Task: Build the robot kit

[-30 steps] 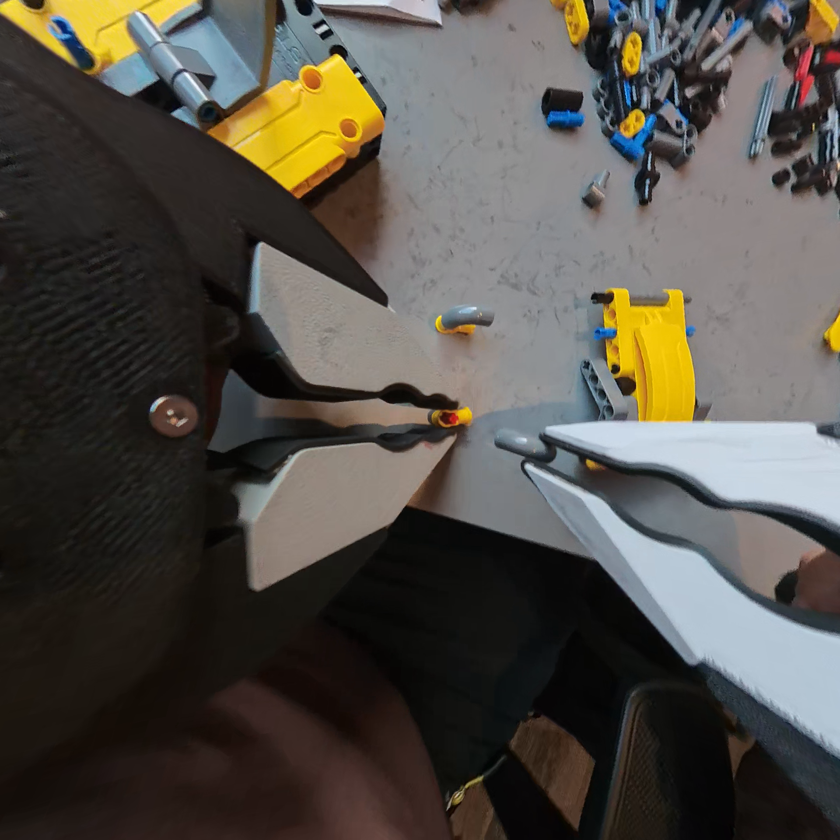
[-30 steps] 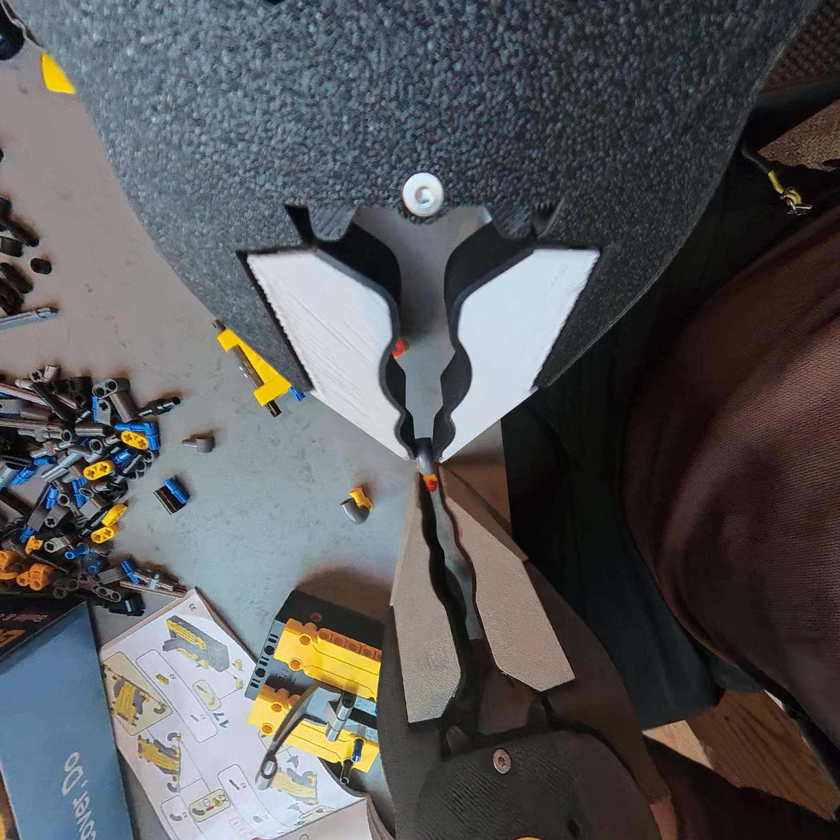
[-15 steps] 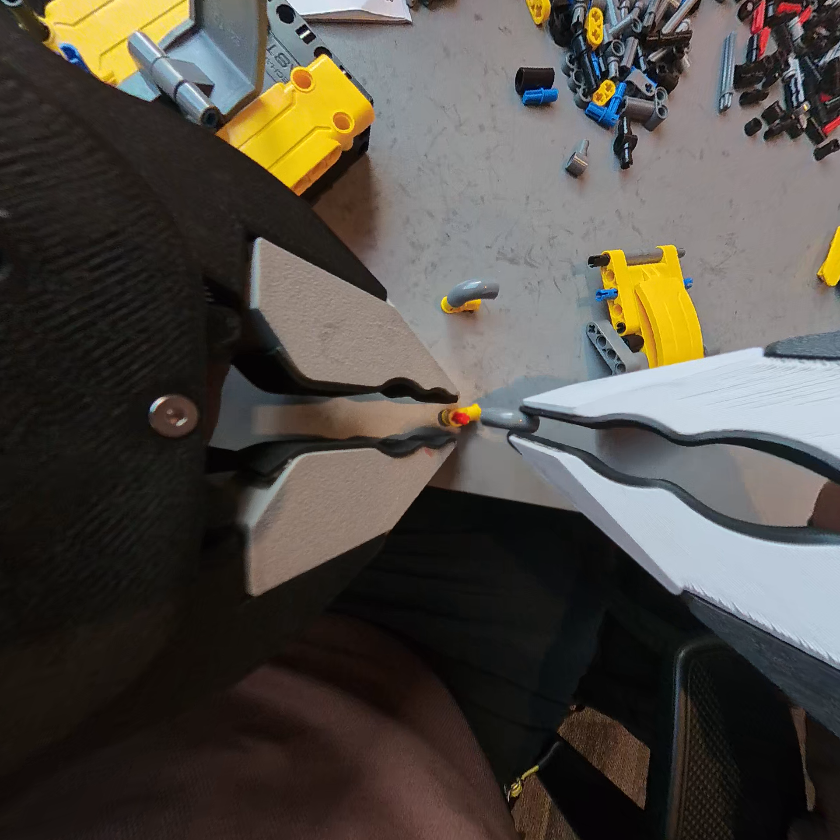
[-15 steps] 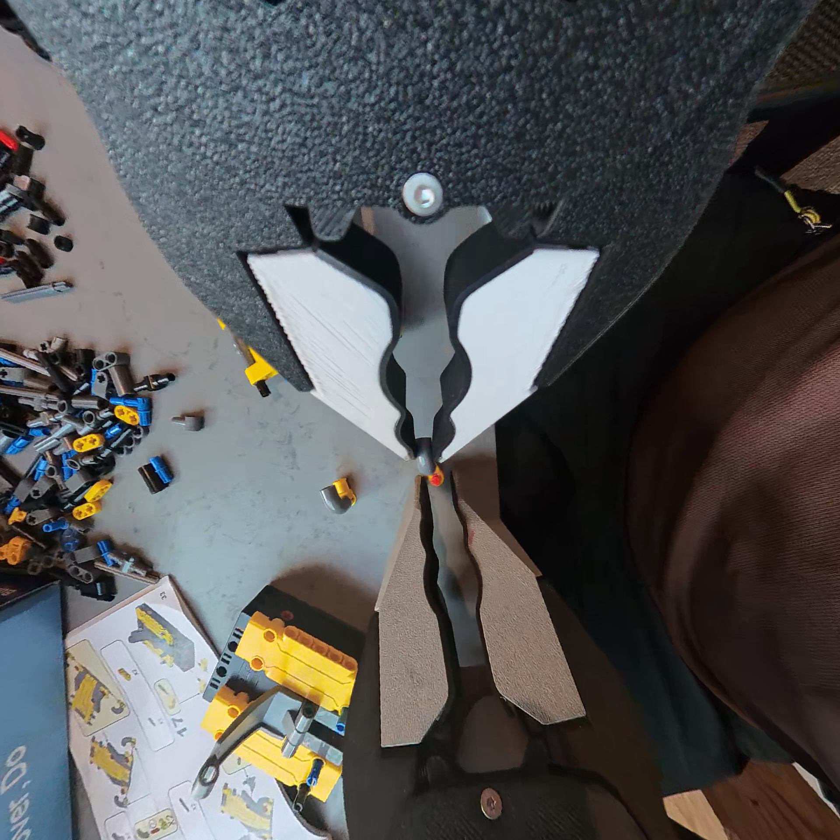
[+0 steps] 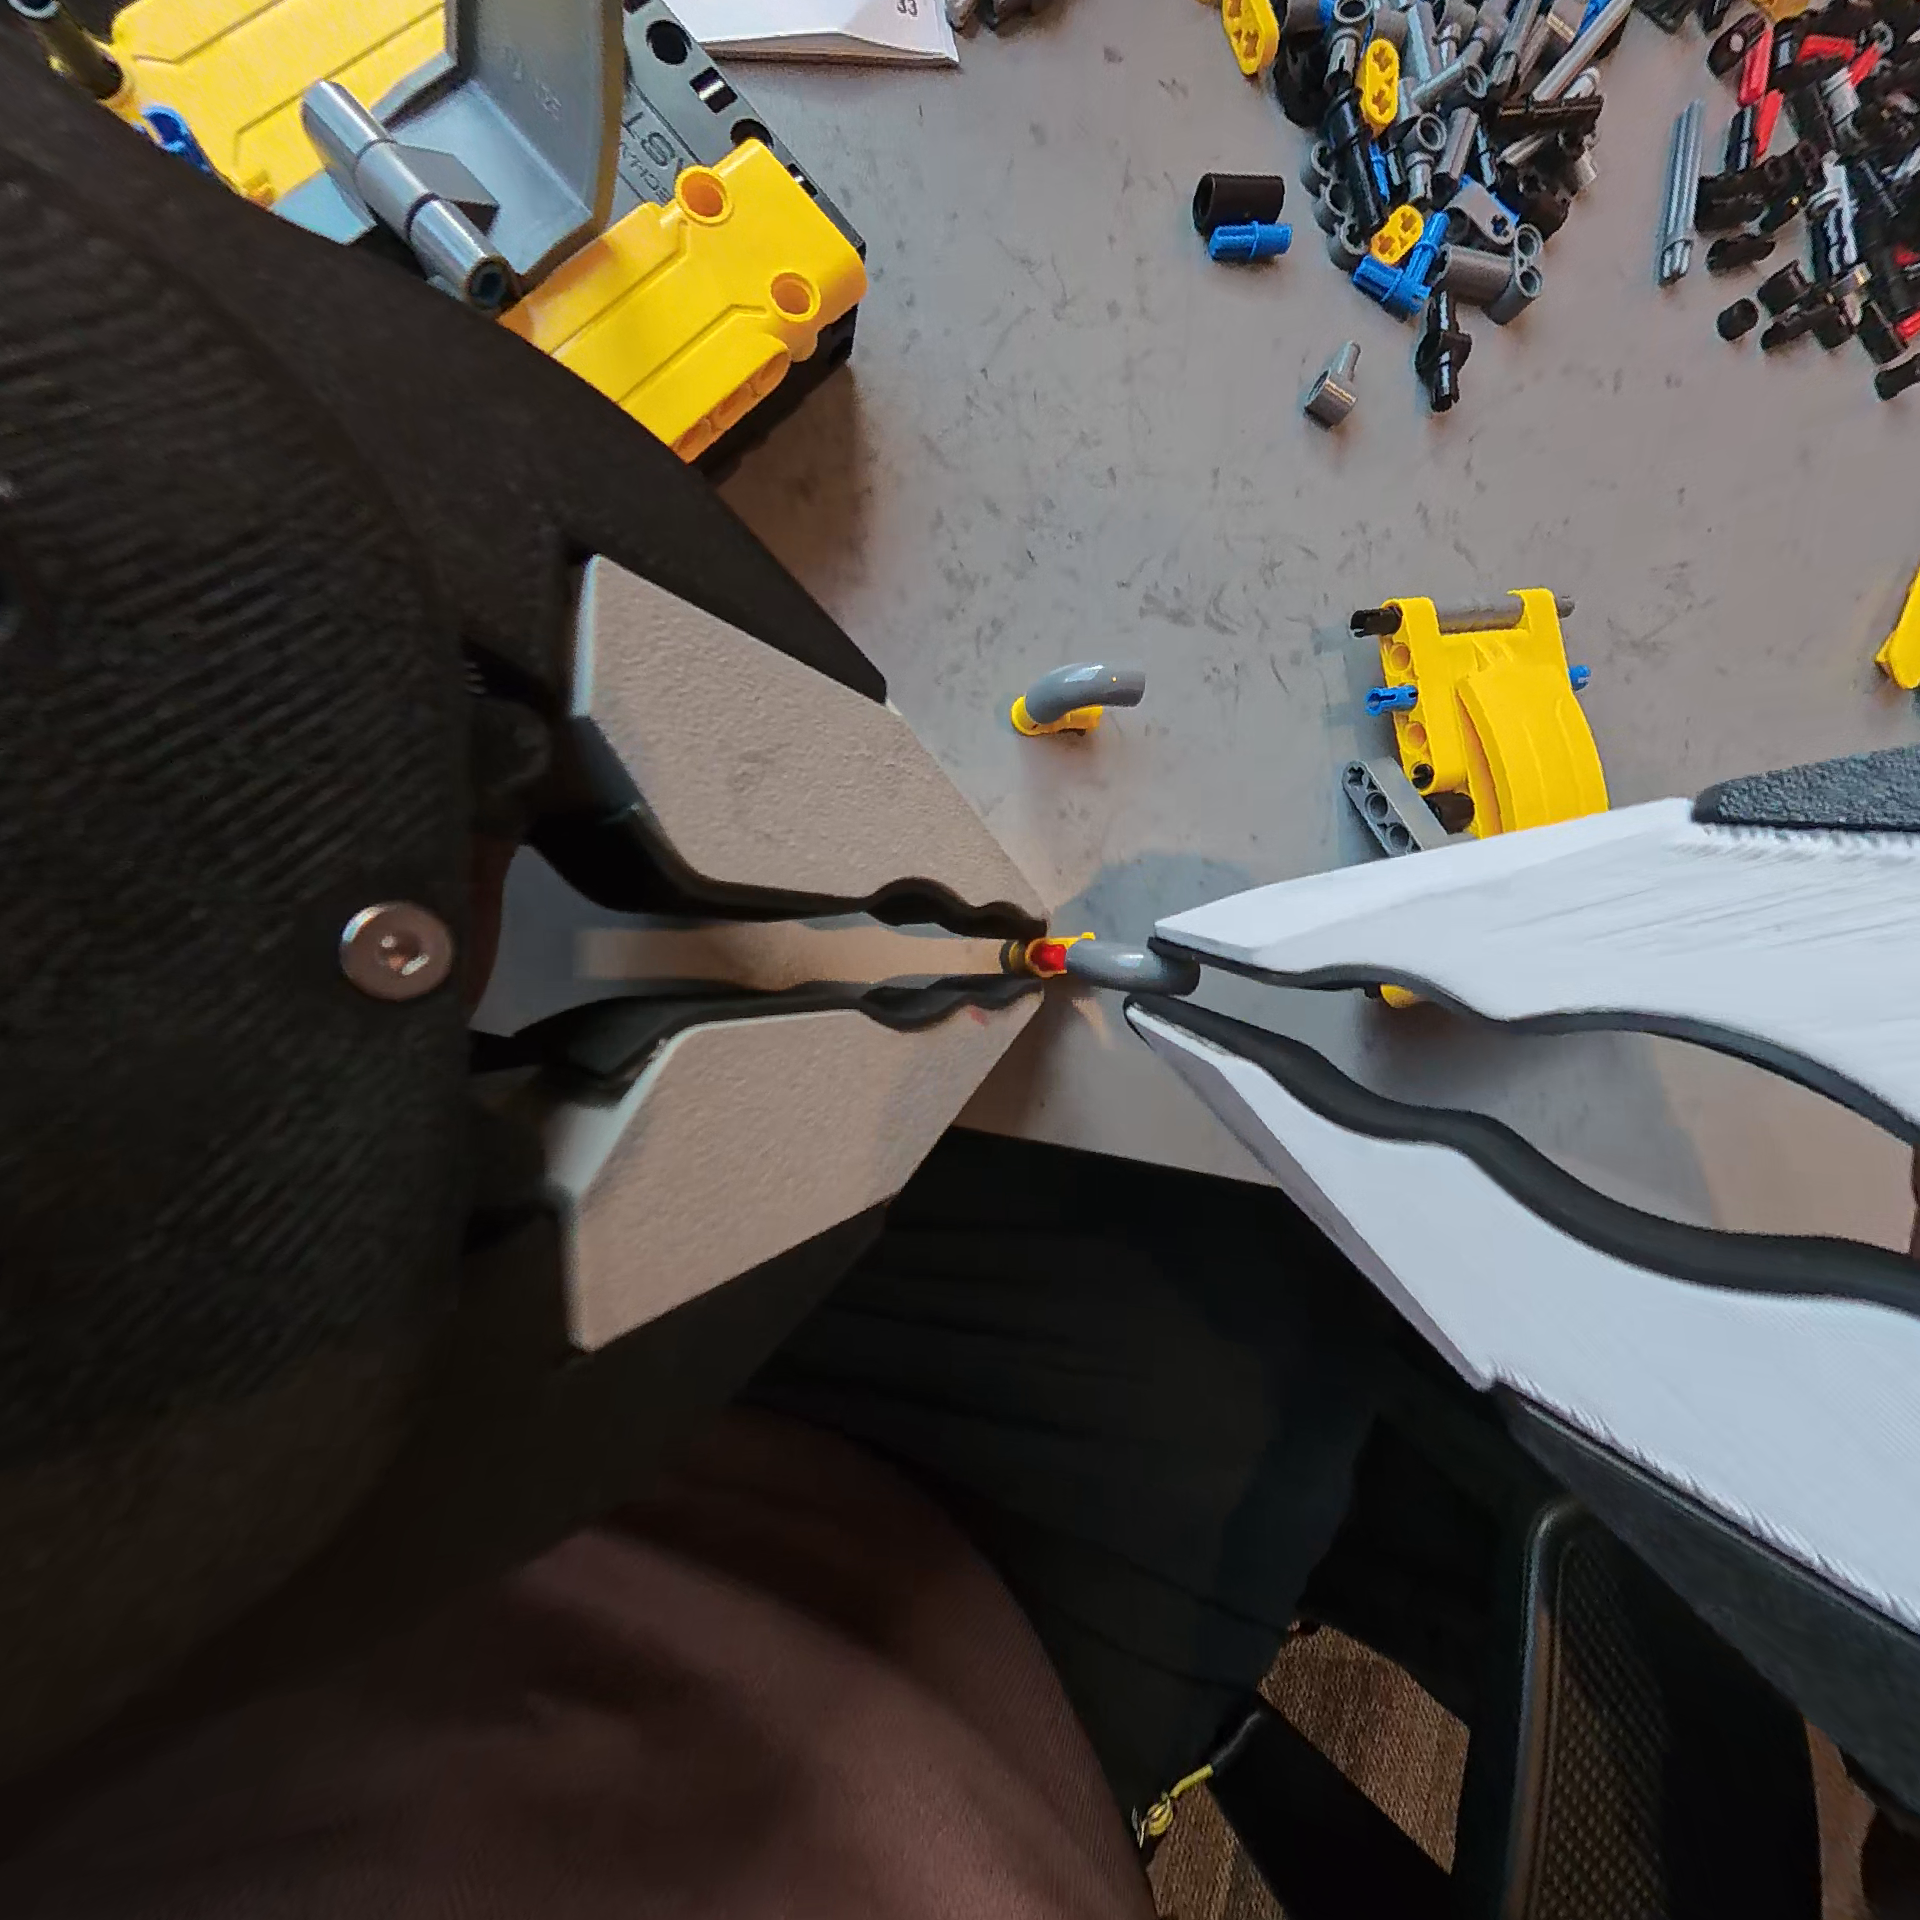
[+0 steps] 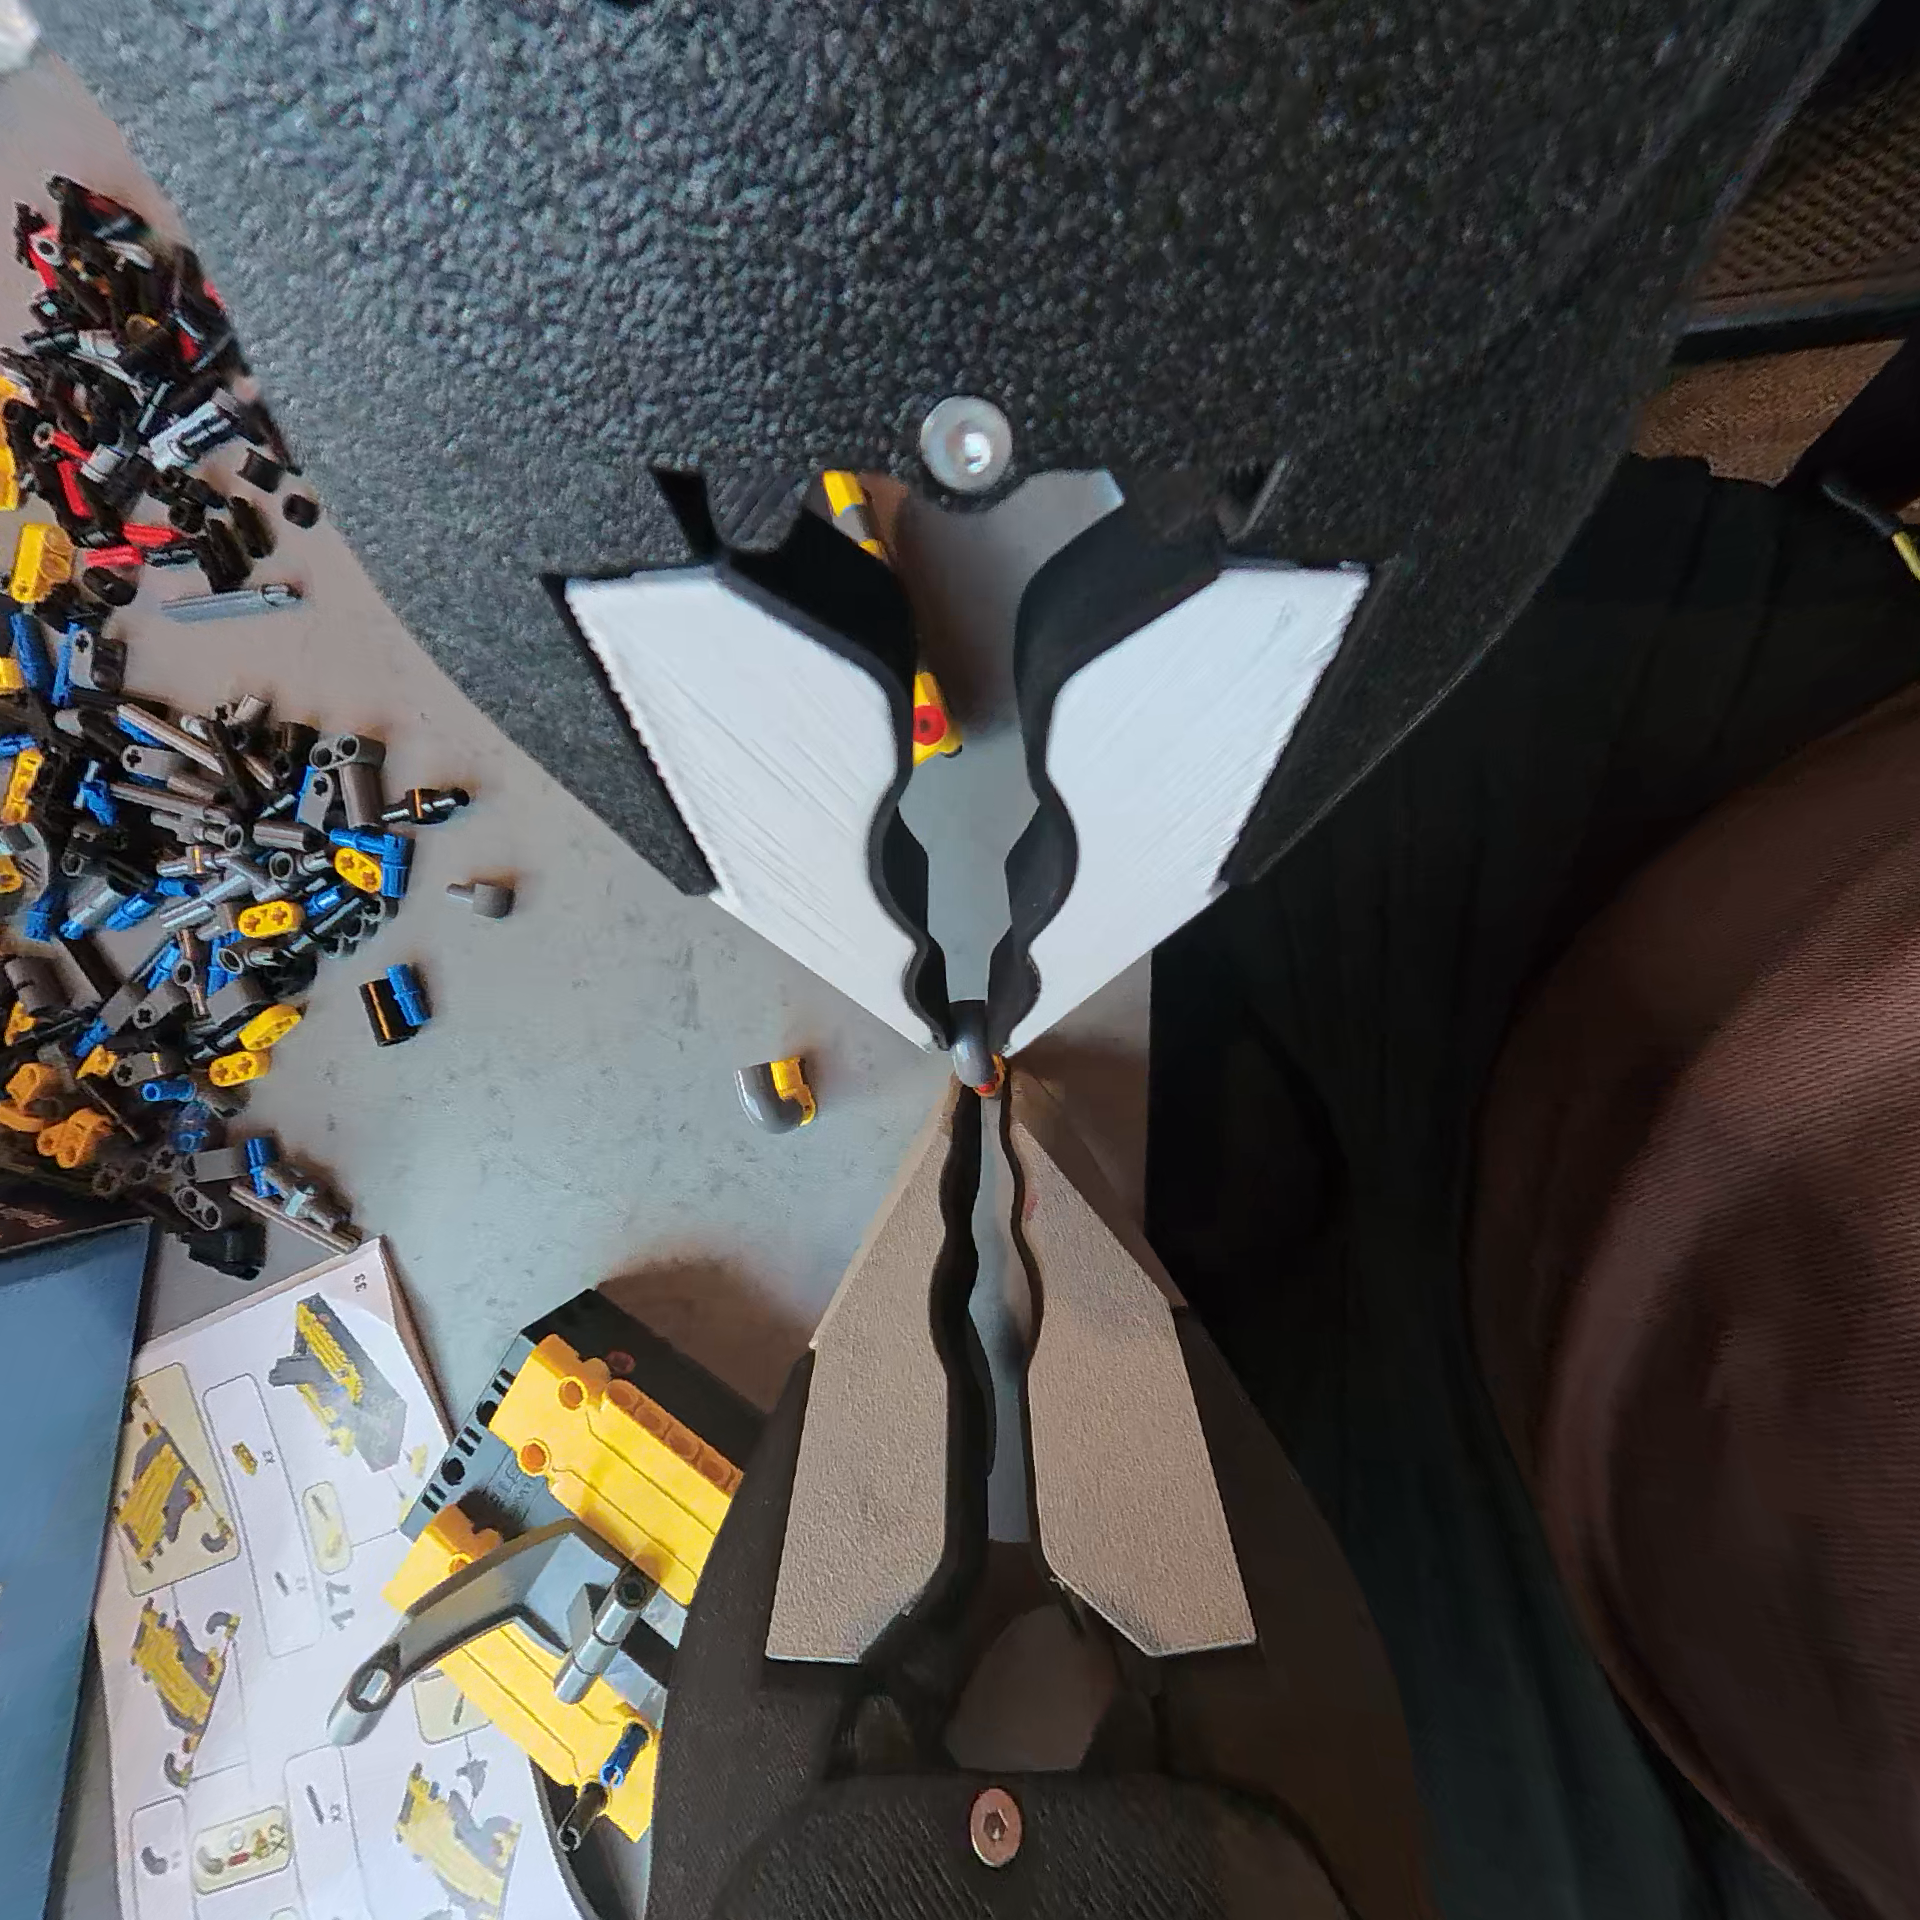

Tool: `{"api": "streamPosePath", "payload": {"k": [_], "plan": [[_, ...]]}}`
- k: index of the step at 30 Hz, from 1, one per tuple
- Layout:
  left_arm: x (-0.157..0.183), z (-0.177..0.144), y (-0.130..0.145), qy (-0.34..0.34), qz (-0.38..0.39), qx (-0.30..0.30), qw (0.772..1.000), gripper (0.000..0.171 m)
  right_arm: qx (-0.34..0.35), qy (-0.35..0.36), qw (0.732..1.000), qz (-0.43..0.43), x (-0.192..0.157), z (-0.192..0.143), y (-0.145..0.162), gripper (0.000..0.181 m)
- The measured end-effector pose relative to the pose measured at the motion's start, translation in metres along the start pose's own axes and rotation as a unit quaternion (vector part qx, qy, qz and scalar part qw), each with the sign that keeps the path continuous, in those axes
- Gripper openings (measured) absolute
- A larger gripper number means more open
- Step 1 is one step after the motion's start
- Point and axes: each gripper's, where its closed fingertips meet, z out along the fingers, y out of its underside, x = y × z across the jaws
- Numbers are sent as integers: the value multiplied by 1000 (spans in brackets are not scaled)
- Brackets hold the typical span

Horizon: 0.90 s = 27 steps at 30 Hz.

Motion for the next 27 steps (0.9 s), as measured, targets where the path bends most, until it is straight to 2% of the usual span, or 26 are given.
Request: {"api": "streamPosePath", "payload": {"k": [21, 27], "plan": [[0, 0, 0, -1, 3, 1, 1000, 3, -107, -32, 992, -63, -2, 6, 4, 7], [0, 0, 0, -2, 4, 1, 1000, 4, -84, -37, 995, -29, -2, 7, 2, 8]]}}
